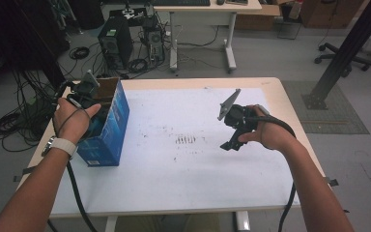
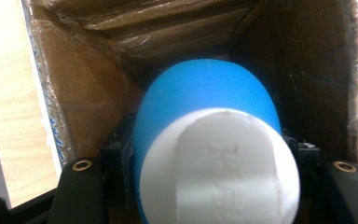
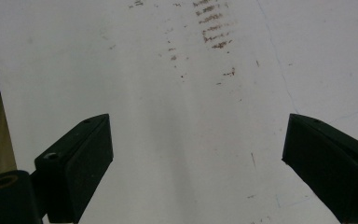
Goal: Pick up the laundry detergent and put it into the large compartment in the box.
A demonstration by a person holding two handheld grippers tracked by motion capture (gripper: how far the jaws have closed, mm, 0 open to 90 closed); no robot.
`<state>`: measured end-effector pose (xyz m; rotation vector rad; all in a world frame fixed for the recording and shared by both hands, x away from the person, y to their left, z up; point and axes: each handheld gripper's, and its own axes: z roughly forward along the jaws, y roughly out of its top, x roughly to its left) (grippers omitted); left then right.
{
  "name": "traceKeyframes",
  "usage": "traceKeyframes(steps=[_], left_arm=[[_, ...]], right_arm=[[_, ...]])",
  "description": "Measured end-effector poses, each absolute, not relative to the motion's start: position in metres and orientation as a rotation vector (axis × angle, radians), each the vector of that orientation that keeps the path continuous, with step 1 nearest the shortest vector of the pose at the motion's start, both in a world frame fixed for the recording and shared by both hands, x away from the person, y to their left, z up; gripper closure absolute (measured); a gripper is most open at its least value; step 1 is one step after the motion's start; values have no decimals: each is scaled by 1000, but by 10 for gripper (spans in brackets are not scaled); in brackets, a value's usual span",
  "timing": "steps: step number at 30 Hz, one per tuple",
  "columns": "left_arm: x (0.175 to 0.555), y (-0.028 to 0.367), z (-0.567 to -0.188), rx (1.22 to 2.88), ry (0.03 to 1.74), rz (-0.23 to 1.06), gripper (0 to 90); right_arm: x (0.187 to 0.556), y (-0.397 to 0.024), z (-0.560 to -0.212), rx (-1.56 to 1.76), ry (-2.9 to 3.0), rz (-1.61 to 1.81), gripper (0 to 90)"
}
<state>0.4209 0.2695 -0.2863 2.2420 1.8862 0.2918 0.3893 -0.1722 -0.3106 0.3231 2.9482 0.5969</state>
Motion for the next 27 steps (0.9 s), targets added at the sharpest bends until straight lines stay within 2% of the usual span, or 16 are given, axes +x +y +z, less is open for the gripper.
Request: traceKeyframes(steps=[14,27], left_arm=[[422,275,-288,2240,1868,275,367],[424,274,-289,2238,1866,297,319]], right_arm=[[388,-171,-311,325,2952,592,85],[388,-172,-310,330,2953,592,85]])
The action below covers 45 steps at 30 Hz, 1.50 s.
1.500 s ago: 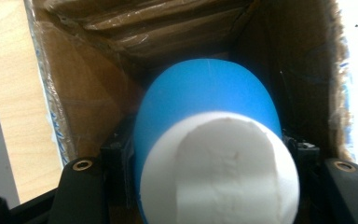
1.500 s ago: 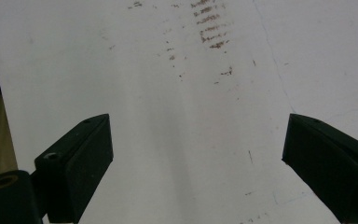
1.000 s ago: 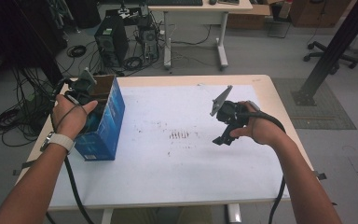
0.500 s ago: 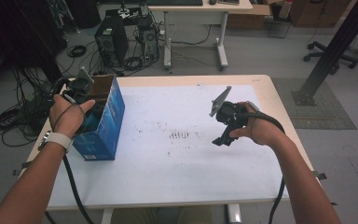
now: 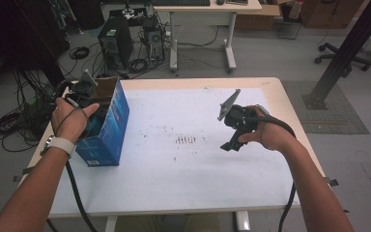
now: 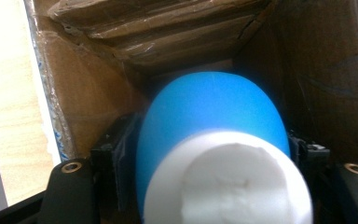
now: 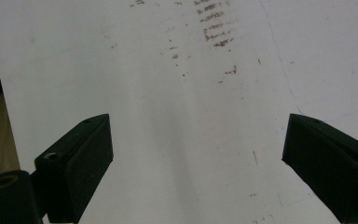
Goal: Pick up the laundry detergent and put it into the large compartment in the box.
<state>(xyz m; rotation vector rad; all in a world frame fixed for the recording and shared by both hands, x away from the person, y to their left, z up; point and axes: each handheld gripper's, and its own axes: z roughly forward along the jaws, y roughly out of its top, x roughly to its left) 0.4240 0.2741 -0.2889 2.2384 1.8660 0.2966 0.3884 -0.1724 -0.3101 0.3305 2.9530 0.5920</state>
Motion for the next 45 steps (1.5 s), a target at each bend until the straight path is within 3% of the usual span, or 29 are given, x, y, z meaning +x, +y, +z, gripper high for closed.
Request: traceKeyframes(steps=[16,45], left_arm=[[422,270,-287,2260,1851,302,237],[420,267,-278,2284,1826,345,218]], right_arm=[[387,-172,-310,325,2952,596,85],[385,-174,-309,325,2949,608,85]])
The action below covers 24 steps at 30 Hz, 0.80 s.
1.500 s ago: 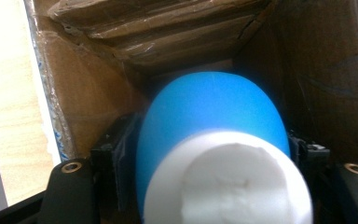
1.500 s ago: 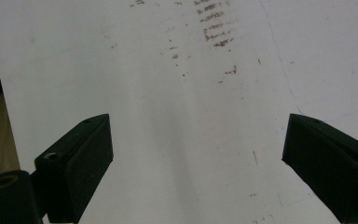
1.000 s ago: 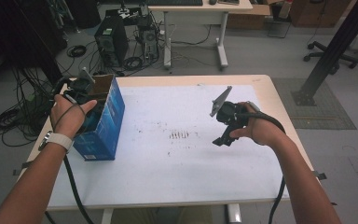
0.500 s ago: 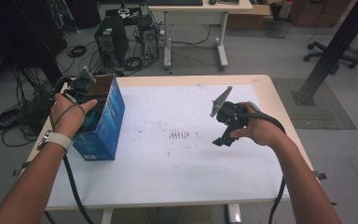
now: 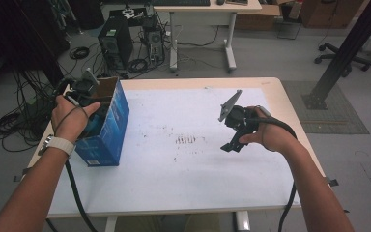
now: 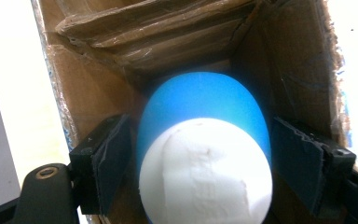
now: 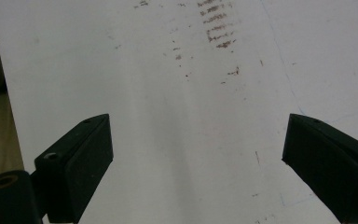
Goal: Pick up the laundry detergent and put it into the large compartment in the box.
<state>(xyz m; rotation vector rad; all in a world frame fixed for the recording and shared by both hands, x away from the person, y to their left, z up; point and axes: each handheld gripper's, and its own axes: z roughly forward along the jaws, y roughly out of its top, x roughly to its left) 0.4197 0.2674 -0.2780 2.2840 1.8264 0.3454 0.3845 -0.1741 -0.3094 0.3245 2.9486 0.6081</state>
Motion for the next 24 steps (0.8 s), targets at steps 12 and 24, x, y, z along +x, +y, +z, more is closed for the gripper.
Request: traceKeyframes(steps=[12,24], left_arm=[[417,267,-272,2277,1822,351,197],[414,265,-259,2272,1817,330,135]], right_arm=[[384,-174,-309,322,2944,617,85],[382,-175,-307,321,2940,617,85]])
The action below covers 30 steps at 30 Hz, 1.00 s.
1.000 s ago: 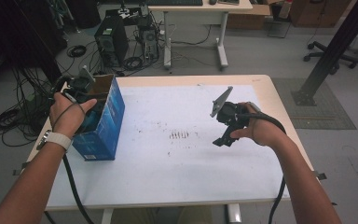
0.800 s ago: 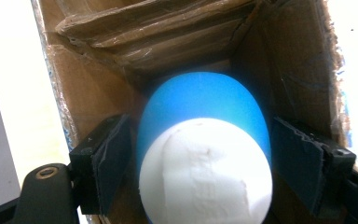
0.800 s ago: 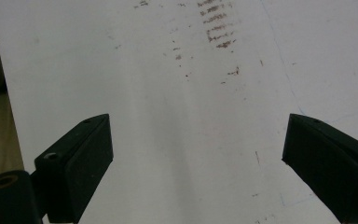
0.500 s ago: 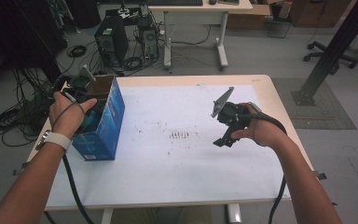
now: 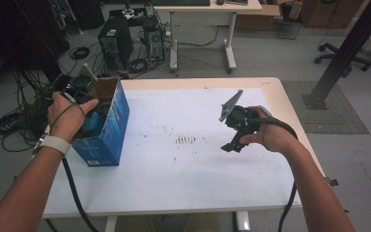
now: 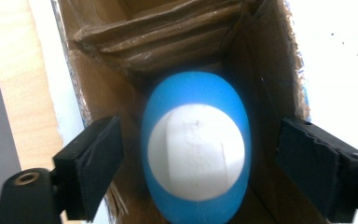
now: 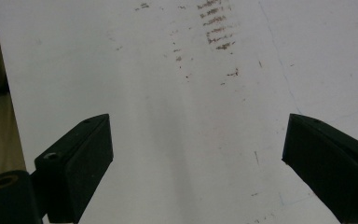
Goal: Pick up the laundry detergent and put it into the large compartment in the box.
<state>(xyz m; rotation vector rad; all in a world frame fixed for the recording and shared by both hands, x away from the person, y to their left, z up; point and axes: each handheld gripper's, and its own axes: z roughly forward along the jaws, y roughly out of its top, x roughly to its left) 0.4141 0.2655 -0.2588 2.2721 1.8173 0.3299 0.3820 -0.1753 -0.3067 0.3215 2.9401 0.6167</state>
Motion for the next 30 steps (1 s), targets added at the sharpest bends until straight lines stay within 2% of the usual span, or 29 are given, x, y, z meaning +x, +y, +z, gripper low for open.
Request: traceKeyframes(steps=[19,30], left_arm=[[407,261,-225,2310,1764,322,109],[405,248,-199,2351,1670,333,88]], right_arm=[[379,-179,-303,330,2934,614,85],[379,-181,-300,349,2940,608,80]])
